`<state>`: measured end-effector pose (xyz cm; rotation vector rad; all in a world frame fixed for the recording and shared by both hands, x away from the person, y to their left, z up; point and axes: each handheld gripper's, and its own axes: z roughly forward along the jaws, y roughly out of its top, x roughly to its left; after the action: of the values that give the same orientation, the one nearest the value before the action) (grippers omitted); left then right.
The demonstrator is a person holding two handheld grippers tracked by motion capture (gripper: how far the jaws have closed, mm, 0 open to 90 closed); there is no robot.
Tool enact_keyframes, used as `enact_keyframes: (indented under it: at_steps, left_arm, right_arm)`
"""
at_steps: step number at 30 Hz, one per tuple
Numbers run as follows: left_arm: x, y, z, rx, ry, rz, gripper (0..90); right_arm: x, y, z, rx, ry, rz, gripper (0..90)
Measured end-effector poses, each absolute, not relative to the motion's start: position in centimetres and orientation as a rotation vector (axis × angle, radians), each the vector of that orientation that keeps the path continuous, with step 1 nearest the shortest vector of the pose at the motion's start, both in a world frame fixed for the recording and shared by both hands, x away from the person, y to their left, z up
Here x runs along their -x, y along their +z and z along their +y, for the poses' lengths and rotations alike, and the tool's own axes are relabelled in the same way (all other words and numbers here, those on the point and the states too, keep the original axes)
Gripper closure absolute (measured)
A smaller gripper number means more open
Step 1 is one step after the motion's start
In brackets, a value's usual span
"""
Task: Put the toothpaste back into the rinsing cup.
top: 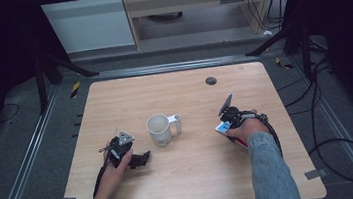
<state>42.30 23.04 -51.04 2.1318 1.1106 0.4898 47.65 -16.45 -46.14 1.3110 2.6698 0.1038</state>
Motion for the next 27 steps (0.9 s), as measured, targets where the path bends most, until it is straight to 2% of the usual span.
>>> enact_keyframes:
  at_steps: [22,25,27]
  left_arm:
    - [-42.27,-51.03,23.05,-2.138,0.487,1.104,0.0]
    - [-42.27,-51.03,23.05,-2.137,0.486,1.104,0.0]
    - [-42.27,-51.03,23.05,-2.138,0.487,1.105,0.0]
  right_arm:
    - [-48.2,-46.51,-16.97,-1.378,0.107,2.662,50.2]
    - [-48.22,-46.51,-16.91,-1.373,0.099,2.662,52.5]
    - [-48.21,-46.38,-16.95,-1.382,0.106,2.66,57.5]
